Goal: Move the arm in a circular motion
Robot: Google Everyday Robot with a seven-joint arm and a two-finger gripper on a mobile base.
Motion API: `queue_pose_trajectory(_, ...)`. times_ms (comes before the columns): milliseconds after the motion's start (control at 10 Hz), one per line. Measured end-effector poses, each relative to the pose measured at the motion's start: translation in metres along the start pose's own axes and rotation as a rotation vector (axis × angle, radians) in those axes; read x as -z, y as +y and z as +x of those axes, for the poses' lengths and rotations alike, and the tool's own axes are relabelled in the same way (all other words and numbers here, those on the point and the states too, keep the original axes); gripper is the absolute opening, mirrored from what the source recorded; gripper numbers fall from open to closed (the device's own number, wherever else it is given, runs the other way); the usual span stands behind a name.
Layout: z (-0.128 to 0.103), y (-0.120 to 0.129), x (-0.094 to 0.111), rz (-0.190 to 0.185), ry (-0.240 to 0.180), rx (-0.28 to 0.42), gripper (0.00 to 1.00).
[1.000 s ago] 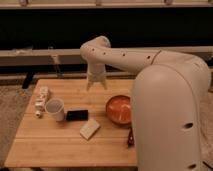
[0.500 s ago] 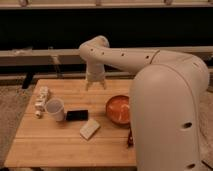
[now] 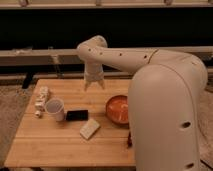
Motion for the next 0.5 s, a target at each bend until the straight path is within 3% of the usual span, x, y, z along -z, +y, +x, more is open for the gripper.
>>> queue_pose_trajectory(400, -0.008, 0.013, -0.001, 0.014, -0.005, 0.029, 0.65)
queue_pose_trajectory(500, -0.013, 0.031, -0.002, 0.009, -0.006, 0.049, 0.65)
